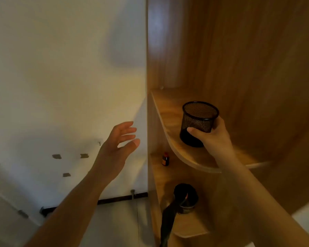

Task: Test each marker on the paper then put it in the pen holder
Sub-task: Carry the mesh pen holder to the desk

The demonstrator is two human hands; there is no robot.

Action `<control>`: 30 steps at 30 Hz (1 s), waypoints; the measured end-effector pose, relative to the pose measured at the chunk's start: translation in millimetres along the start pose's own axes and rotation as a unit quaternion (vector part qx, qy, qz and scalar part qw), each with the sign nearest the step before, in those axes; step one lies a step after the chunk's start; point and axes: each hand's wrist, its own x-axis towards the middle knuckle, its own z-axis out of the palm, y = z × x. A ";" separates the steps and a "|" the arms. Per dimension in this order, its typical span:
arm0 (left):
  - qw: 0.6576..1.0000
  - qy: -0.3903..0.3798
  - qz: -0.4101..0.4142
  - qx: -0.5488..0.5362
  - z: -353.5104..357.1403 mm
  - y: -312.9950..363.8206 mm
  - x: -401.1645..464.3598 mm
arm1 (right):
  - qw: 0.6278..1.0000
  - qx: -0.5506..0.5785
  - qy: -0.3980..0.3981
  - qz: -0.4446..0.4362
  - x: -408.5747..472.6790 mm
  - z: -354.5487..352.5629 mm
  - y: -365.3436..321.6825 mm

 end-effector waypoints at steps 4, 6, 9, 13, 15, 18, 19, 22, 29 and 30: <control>1.000 -0.007 0.003 0.002 0.8 -0.5 -1.5 | 0.999 -0.006 0.034 -0.005 2.1 6.6 -2.8; 1.000 -0.006 0.003 -0.001 -1.3 -7.8 -5.5 | 0.999 -0.012 0.042 -0.007 -0.6 10.2 -6.2; 1.000 -0.003 0.007 -0.012 -13.6 -17.0 -13.8 | 0.998 0.015 0.044 -0.040 -16.9 17.2 -17.9; 0.998 0.035 -0.023 -0.052 -41.1 -36.3 -38.3 | 0.992 0.066 -0.046 -0.102 -59.9 41.2 -31.6; 0.994 0.072 -0.058 -0.062 -57.3 -54.1 -60.7 | 0.985 0.091 -0.116 -0.092 -85.7 62.8 -20.0; 0.981 0.131 -0.119 -0.073 -81.5 -85.0 -107.1 | 0.971 0.100 -0.217 -0.026 -119.1 106.2 21.7; 0.974 0.158 -0.143 -0.071 -89.3 -95.7 -126.7 | 0.963 0.094 -0.251 0.007 -131.2 122.4 36.9; 0.944 0.254 -0.202 -0.054 -110.5 -122.5 -190.0 | 0.932 0.066 -0.349 0.066 -161.7 168.0 75.5; 0.809 0.488 -0.324 -0.042 -92.6 -138.8 -378.1 | 0.791 -0.060 -0.608 0.040 -246.7 222.2 127.0; 0.780 0.523 -0.341 -0.045 -79.3 -136.7 -406.2 | 0.761 -0.081 -0.643 0.029 -260.6 225.4 133.6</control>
